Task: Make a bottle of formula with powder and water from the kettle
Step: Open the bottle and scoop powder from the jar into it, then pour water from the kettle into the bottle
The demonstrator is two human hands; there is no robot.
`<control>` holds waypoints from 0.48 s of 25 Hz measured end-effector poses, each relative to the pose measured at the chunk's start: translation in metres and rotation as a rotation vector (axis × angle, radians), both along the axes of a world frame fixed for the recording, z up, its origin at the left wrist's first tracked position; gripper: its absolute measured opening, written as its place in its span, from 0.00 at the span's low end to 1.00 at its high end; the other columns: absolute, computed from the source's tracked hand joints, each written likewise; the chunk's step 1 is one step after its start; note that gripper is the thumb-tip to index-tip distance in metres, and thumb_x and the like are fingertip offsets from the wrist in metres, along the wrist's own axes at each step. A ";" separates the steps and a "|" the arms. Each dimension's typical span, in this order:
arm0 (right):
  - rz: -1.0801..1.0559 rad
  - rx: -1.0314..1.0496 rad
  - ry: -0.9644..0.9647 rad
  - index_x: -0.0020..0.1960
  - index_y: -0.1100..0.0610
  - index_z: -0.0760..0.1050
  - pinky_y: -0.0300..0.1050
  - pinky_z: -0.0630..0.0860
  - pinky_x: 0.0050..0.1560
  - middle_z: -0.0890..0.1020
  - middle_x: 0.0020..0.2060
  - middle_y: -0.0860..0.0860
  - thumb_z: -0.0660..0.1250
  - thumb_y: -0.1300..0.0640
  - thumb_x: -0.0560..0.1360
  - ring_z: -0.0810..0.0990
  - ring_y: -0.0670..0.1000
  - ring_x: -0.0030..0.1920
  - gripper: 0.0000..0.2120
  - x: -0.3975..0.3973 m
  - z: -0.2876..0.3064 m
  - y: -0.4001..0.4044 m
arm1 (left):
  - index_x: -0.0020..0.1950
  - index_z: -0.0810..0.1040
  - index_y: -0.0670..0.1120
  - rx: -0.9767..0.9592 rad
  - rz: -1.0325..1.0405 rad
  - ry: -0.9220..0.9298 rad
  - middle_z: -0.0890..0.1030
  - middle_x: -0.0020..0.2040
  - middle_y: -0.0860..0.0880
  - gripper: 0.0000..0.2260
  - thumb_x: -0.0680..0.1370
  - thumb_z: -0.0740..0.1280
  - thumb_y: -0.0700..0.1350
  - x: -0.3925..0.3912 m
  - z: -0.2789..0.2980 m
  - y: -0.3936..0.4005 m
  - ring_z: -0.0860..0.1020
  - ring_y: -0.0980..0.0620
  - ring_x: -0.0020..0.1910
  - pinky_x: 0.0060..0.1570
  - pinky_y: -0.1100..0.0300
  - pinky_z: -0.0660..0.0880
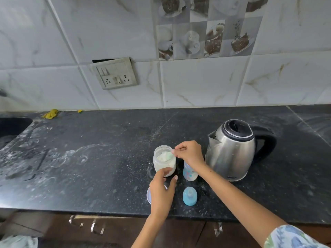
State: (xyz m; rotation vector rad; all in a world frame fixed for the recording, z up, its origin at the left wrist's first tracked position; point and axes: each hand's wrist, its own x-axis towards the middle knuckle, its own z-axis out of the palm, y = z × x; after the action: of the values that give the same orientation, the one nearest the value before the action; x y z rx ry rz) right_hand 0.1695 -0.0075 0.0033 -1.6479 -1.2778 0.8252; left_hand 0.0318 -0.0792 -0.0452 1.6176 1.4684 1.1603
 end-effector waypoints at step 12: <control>-0.362 0.214 0.018 0.46 0.57 0.84 0.42 0.80 0.43 0.86 0.39 0.52 0.72 0.59 0.75 0.84 0.47 0.42 0.03 0.105 0.024 -0.125 | 0.72 0.63 0.42 -0.090 -0.238 0.033 0.70 0.69 0.47 0.34 0.71 0.75 0.45 0.050 -0.005 0.023 0.68 0.49 0.68 0.67 0.54 0.66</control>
State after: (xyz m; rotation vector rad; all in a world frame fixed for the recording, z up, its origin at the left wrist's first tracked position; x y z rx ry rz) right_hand 0.2749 -0.1327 0.0268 -1.6279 -0.9764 0.4650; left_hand 0.0816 -0.0557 -0.0499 1.7022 1.2881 0.9258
